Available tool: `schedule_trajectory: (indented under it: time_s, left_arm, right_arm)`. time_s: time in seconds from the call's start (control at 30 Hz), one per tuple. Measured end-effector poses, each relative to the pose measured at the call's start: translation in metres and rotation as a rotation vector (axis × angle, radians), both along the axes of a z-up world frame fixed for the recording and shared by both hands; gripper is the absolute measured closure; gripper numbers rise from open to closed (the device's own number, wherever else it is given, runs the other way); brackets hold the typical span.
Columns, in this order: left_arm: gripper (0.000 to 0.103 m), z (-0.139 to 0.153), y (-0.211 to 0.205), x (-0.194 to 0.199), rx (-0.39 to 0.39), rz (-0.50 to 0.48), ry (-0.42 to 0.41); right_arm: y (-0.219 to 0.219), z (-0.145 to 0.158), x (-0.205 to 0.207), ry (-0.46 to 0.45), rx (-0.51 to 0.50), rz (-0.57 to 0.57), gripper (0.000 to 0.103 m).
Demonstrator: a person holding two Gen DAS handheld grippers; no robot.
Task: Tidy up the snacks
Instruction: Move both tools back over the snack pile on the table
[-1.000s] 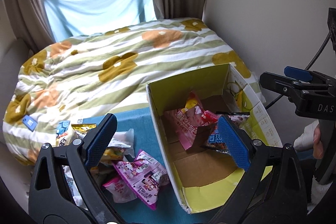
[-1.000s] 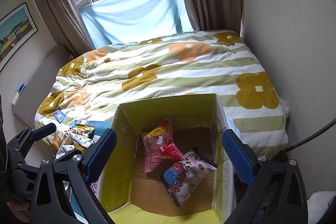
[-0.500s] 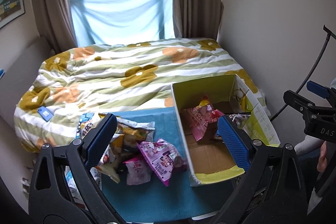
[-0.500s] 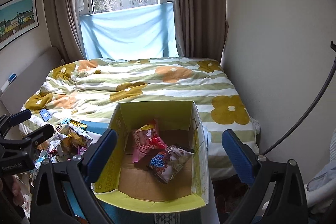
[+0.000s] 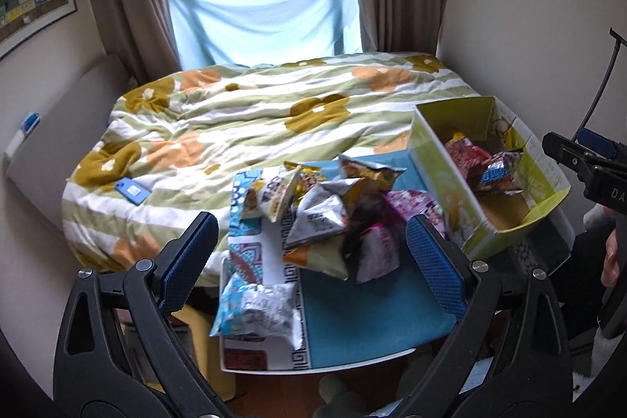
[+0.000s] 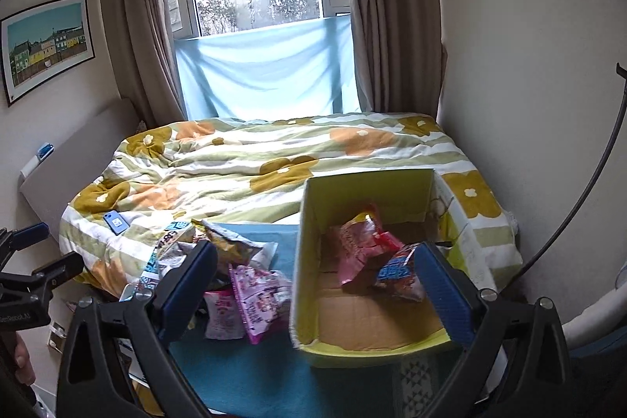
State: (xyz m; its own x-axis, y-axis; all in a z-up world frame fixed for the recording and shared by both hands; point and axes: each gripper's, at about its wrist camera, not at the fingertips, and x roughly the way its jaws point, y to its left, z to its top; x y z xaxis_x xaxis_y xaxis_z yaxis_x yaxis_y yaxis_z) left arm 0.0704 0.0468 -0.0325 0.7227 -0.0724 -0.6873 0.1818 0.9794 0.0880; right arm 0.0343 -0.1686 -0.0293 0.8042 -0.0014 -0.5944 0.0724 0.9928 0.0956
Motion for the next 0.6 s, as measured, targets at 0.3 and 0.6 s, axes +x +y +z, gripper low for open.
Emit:
schedule_trajectory:
  time_s: [0.3, 0.6]
  left_arm:
    - [0.007, -0.057, 0.079, 0.012, -0.007, -0.048, 0.117]
    - [0.007, -0.139, 0.089, 0.024, -0.014, -0.065, 0.231]
  right_arm:
    - [0.085, -0.039, 0.009, 0.087, 0.037, 0.028, 0.003]
    - [0.131, -0.091, 0.035, 0.203, 0.068, 0.045, 0.003]
